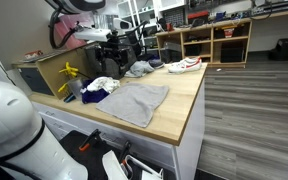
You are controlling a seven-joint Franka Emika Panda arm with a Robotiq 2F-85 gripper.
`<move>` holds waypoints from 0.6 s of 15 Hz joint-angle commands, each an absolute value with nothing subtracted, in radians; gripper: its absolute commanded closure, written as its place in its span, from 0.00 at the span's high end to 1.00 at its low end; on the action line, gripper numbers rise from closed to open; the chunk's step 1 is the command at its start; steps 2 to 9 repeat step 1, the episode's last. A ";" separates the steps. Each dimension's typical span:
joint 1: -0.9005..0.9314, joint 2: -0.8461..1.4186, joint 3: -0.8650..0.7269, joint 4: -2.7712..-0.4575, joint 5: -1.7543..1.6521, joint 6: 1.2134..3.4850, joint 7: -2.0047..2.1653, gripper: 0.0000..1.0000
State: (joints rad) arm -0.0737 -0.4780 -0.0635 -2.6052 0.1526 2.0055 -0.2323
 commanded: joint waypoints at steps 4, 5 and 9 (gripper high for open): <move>-0.055 -0.478 -0.082 -2.604 0.144 2.005 -0.225 1.00; -0.055 -0.478 -0.082 -2.604 0.144 2.005 -0.225 1.00; -0.055 -0.478 -0.082 -2.604 0.144 2.005 -0.225 1.00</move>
